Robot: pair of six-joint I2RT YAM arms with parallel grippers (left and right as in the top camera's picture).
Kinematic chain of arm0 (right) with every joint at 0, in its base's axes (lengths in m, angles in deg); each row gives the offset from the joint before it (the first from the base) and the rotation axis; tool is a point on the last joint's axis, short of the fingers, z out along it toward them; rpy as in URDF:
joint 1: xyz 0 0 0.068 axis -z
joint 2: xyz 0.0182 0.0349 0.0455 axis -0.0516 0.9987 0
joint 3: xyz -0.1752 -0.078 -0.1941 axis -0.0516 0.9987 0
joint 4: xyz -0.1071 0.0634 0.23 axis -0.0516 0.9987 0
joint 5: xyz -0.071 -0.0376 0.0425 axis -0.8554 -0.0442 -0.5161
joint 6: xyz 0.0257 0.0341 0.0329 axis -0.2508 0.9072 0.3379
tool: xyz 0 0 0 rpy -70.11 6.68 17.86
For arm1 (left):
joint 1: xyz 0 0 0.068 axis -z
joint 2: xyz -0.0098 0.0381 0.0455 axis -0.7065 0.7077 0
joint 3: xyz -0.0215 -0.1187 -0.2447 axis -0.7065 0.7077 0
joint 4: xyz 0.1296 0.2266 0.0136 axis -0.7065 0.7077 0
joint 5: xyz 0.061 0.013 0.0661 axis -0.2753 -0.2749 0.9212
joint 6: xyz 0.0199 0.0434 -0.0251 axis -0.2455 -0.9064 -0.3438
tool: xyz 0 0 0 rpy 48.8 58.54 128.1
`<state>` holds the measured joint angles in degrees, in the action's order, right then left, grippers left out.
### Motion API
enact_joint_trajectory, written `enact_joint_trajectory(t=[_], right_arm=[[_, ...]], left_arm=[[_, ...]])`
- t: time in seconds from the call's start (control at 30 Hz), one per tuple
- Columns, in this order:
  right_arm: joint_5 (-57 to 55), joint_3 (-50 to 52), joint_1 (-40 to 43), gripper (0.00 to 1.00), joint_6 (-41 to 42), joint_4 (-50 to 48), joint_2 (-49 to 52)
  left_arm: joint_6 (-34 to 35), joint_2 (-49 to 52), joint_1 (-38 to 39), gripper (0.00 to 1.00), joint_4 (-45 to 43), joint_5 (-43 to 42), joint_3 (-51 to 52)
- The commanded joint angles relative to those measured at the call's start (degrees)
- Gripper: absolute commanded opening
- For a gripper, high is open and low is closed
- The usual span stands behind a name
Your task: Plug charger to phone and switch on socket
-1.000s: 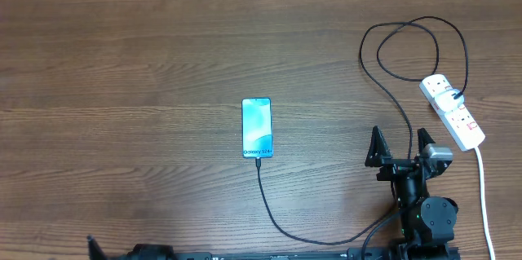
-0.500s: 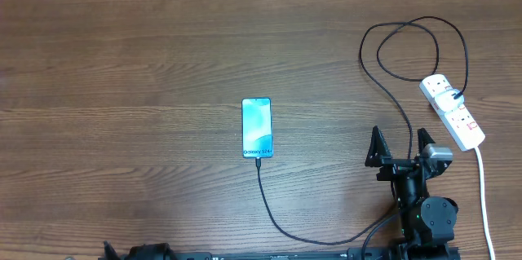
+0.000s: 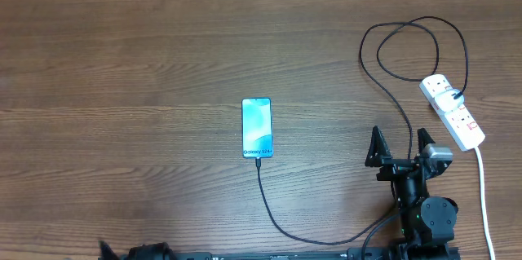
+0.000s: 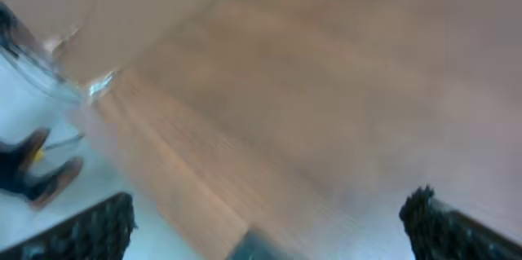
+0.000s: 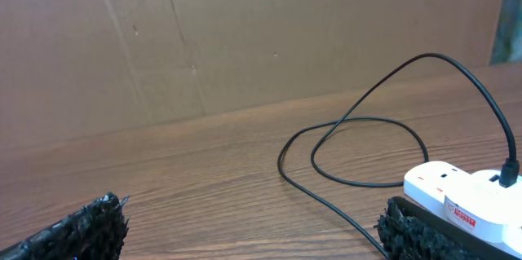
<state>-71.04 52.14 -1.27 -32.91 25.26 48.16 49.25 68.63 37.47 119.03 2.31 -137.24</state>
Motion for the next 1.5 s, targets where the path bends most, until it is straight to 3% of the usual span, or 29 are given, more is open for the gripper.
enact_joint_trajectory(t=[0.0, 0.1, 0.23, 0.53, 0.8, 1.03, 1.37, 1.47], right_arm=[[0.5, 0.6, -0.3, 1.00, -0.3, -0.3, -0.7], [0.5, 0.6, -0.3, 1.00, -0.2, -0.3, -0.7], [0.5, 0.6, -0.3, 1.00, -0.2, -0.3, -0.7], [0.5, 0.6, -0.3, 1.00, -0.2, -0.3, -0.7], [0.5, 0.6, -0.3, 1.00, -0.2, -0.3, -0.7], [0.5, 0.6, -0.3, 1.00, -0.2, -0.3, -0.7], [0.5, 0.6, -0.3, 1.00, -0.2, -0.3, -0.7], [0.5, 0.6, -0.3, 1.00, -0.2, -0.3, -0.7]], left_arm=[[-0.4, -0.5, -0.8, 1.00, -10.2, 0.2, 0.2], [-0.5, -0.5, -1.1, 0.99, -21.6, -7.3, 0.9], [-0.5, -0.5, -1.1, 0.99, -28.5, -17.0, 4.4], [0.0, -0.5, -1.1, 1.00, -47.1, -28.5, 25.8], [6.0, -0.5, 0.0, 1.00, -66.9, -31.4, 43.0], [6.4, -0.5, 1.4, 1.00, -69.1, -28.4, 49.0], [5.9, -0.5, 5.0, 0.99, -81.2, -27.8, 58.4], [1.1, -0.5, 5.3, 0.99, -81.0, -28.8, 58.4]])
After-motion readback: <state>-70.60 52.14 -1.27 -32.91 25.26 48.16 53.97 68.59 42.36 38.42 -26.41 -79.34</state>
